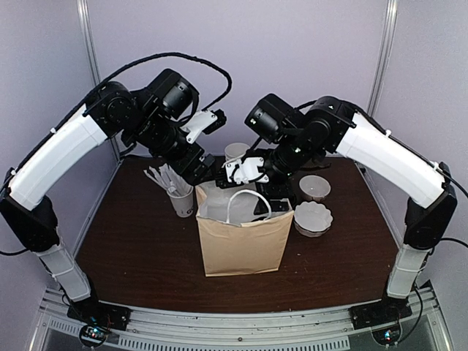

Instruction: Pack the takeout coffee

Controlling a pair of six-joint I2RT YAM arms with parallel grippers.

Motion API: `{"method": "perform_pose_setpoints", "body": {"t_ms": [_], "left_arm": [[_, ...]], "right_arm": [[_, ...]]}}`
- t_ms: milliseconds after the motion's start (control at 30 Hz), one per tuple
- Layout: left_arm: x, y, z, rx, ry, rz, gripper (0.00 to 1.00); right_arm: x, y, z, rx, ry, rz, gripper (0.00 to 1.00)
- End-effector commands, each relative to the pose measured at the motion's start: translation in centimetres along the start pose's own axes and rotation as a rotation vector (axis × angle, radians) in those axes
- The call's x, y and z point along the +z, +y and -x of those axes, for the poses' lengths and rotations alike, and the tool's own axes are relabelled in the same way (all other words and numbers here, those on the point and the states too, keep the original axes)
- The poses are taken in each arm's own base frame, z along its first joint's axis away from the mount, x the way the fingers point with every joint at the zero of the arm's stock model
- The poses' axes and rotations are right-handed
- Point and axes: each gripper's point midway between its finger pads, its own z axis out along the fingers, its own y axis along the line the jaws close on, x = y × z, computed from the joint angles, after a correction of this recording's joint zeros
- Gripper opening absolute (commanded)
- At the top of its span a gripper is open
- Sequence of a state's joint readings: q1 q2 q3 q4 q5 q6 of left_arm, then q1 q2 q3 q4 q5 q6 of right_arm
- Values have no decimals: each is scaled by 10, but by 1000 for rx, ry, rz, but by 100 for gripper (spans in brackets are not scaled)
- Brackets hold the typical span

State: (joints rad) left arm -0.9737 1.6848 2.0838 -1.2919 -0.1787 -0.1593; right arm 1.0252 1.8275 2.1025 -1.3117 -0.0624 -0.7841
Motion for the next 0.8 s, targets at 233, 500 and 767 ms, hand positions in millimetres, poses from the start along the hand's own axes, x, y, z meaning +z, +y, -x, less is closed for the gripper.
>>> {"method": "perform_pose_setpoints", "body": {"t_ms": [233, 500, 767], "left_arm": [[47, 0, 15, 130, -31, -171, 84], [37, -43, 29, 193, -139, -478, 72], [75, -34, 10, 196, -21, -424, 61]], "right_arm": [[-29, -1, 3, -38, -55, -22, 99], [-48, -11, -3, -32, -75, -59, 100], [-77, -34, -29, 13, -71, -144, 99]]}}
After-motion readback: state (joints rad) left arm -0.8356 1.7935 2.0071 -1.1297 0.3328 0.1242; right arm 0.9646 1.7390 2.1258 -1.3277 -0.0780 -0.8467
